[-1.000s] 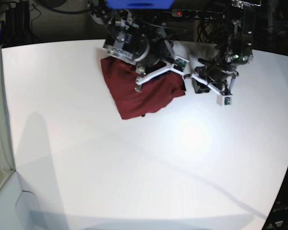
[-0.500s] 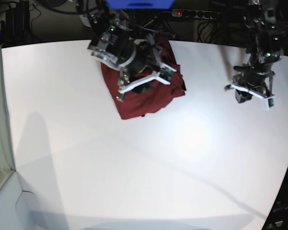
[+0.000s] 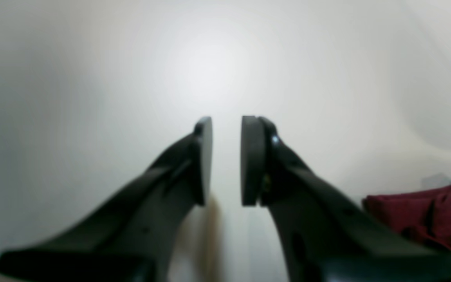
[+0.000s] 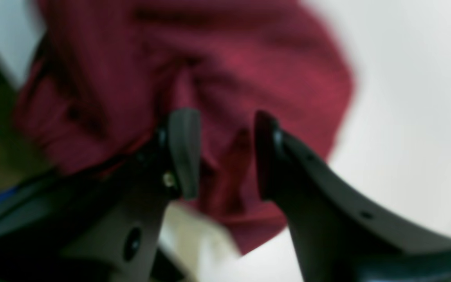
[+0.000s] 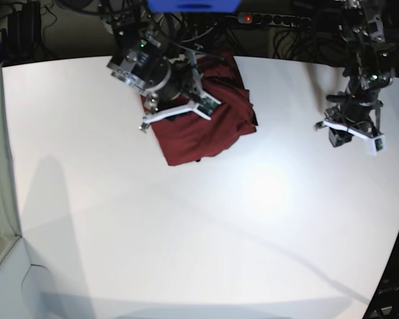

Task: Layout the t-shirt on the table in an organized manner, then fold the t-shirt properly
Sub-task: 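Bring the left gripper to the folded stack and press it beside the right gripper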

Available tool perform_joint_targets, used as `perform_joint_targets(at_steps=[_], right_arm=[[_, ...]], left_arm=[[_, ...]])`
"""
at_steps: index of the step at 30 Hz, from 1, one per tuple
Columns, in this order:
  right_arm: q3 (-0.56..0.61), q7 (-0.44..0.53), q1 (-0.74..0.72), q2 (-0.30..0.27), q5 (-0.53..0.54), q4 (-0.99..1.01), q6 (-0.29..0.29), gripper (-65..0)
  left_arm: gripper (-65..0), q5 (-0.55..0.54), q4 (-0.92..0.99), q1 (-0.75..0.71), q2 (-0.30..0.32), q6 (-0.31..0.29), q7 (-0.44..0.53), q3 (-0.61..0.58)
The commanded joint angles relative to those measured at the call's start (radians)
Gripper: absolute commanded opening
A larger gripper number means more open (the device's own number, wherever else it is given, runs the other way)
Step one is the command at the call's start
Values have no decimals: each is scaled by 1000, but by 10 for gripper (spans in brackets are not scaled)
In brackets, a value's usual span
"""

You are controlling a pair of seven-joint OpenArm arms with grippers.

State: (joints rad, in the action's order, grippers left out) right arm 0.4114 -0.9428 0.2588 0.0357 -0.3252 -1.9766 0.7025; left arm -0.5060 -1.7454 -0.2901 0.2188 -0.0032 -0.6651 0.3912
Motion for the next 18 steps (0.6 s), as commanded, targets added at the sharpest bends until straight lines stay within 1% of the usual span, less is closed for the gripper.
perform_joint_targets(at_steps=[1, 7, 10, 12, 15, 18], right_arm=[[30, 23, -8, 10, 13, -5, -4, -478], [162, 20, 1, 3, 13, 70, -4, -535], [246, 20, 3, -32, 13, 72, -4, -548], [314, 20, 1, -67, 11, 72, -4, -548], [347, 21, -8, -93, 8, 69, -4, -552], [324, 21, -17, -102, 8, 36, -4, -552]], left_arm=[[-520, -7, -17, 9, 12, -2, 21, 5], [-520, -4, -15, 9, 12, -2, 26, 5], [-520, -6, -15, 10, 15, -2, 28, 5], [-520, -6, -17, 10, 15, -2, 28, 5], [-520, -6, -28, 7, 14, -2, 25, 5], [-520, -7, -28, 2, 11, -2, 18, 2]])
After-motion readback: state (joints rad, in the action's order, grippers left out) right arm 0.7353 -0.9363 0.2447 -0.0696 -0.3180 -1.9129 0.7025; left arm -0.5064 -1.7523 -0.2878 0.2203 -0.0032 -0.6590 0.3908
